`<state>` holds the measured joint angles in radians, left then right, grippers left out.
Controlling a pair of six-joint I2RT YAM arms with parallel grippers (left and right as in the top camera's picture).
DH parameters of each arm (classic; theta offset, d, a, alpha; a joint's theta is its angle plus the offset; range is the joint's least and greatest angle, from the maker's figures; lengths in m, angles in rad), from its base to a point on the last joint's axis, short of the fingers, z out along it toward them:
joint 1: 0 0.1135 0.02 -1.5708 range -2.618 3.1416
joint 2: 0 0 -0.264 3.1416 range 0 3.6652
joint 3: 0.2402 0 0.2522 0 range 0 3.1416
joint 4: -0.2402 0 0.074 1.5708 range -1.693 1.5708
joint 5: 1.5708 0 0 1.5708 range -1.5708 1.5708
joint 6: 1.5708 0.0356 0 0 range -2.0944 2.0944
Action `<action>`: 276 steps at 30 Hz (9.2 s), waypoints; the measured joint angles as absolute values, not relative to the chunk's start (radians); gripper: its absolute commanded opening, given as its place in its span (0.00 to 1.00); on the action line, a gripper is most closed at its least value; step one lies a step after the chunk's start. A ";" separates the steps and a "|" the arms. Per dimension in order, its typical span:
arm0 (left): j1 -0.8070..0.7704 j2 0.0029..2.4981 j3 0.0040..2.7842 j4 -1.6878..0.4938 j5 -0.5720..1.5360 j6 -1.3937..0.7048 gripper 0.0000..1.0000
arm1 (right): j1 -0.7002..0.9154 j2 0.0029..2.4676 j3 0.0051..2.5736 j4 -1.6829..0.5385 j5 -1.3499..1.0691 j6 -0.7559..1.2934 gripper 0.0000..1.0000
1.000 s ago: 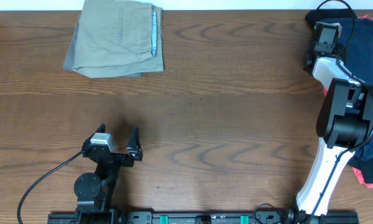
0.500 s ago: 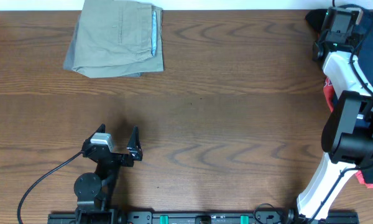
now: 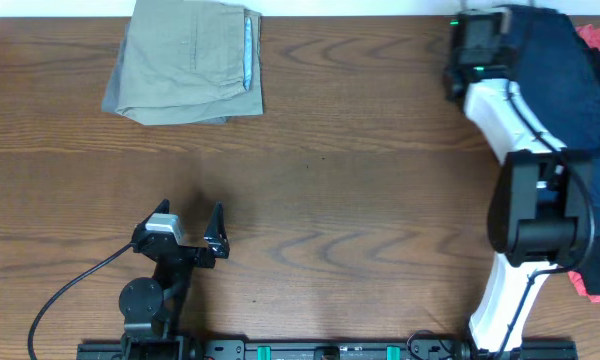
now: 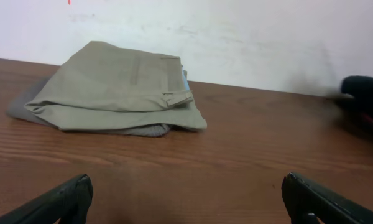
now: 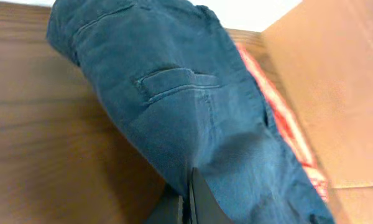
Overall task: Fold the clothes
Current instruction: 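Grasp the navy trousers with the right gripper and pull them left, then lay the navy trousers on the table center and release, then grasp the trousers' right edge with the right gripper and pull rightward, then grasp the lower right corner with the right gripper and tug outward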
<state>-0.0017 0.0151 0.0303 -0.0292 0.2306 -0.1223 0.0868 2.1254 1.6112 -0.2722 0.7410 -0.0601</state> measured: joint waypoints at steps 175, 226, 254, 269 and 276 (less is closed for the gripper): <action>-0.002 0.015 0.030 -0.029 0.231 -0.122 0.98 | -0.093 1.768 1.340 -0.950 -0.045 0.389 0.46; -0.002 0.015 0.030 -0.029 0.231 -0.122 0.98 | -0.083 1.770 1.021 -1.156 -0.120 0.335 0.01; -0.002 0.015 0.030 -0.029 0.231 -0.122 0.98 | -0.083 1.238 1.015 -1.389 -0.049 0.476 0.01; -0.002 0.015 0.030 -0.029 0.231 -0.122 0.98 | -0.083 1.212 1.015 -1.309 -0.049 0.548 0.98; -0.002 0.015 0.030 -0.029 0.231 -0.122 0.98 | -0.083 1.216 1.015 -1.078 -0.057 0.492 0.41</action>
<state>-0.0017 0.0151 0.0303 -0.0292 0.2306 -0.1223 -0.0826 1.2156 1.0149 -1.0779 -0.0574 0.4923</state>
